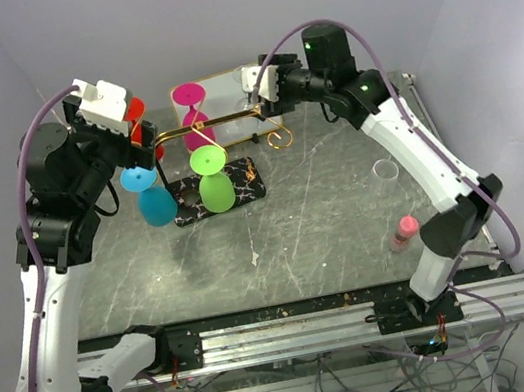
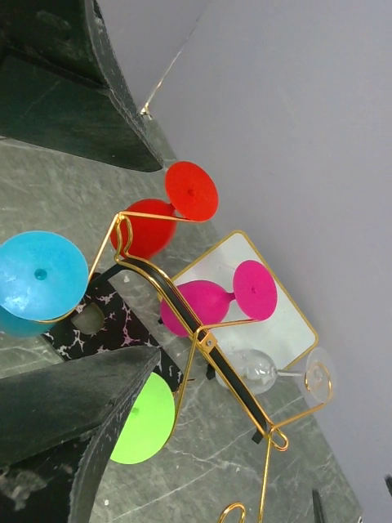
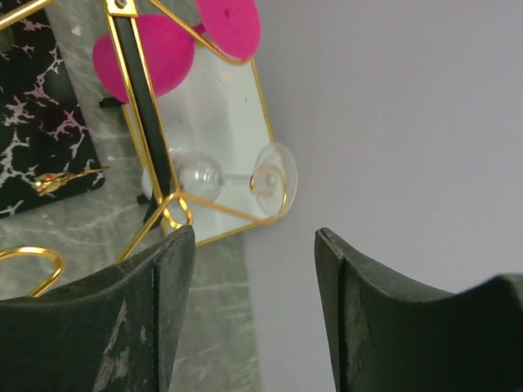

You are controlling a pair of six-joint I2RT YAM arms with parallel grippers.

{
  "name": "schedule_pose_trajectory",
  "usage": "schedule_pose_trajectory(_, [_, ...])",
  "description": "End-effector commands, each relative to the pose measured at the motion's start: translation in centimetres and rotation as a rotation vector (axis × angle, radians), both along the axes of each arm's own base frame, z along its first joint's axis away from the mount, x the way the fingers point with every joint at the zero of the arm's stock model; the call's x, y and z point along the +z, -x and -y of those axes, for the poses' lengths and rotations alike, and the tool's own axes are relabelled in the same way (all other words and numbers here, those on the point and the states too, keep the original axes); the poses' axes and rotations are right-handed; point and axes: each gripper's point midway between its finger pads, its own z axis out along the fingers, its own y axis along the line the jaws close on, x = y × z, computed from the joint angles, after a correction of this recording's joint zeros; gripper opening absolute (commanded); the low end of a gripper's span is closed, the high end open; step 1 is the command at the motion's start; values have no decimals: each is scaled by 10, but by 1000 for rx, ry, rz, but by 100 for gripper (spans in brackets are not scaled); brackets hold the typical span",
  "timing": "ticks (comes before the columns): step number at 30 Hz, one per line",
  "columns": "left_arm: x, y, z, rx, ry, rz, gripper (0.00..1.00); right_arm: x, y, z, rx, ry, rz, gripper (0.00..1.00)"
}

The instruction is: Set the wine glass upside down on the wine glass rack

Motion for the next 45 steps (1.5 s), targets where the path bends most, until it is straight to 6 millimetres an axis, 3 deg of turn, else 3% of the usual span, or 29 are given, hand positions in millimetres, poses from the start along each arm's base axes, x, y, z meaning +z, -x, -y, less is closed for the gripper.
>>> schedule_pose_trajectory(1, [8, -6, 1, -1, 31, 30, 99, 1, 7, 37, -238, -142, -134, 61])
schedule_pose_trajectory(6, [1, -16, 3, 9, 45, 5, 99, -13, 5, 103, -592, -189, -130, 69])
schedule_pose_trajectory(9, [-5, -23, 6, 5, 51, -12, 99, -38, 18, 145, -725, -179, -165, 72])
schedule_pose_trajectory(16, [-13, -33, 10, 0, 66, -41, 99, -72, 59, 238, -942, -275, -320, 77])
schedule_pose_trajectory(23, [-23, -37, 15, -25, 48, -54, 99, -146, 104, 288, -1118, -283, -540, 76])
schedule_pose_trajectory(29, [-29, -38, 18, -41, 39, -62, 99, -174, 126, 291, -1124, -296, -723, 72])
schedule_pose_trajectory(33, [-29, -36, 19, -47, 40, -63, 99, -188, 126, 303, -1147, -302, -778, 64])
schedule_pose_trajectory(39, [-29, -34, 18, -47, 35, -59, 99, -210, 120, 300, -1129, -303, -877, 54])
schedule_pose_trajectory(45, [-30, -32, 17, -46, 33, -57, 99, -218, 118, 297, -1115, -306, -910, 38])
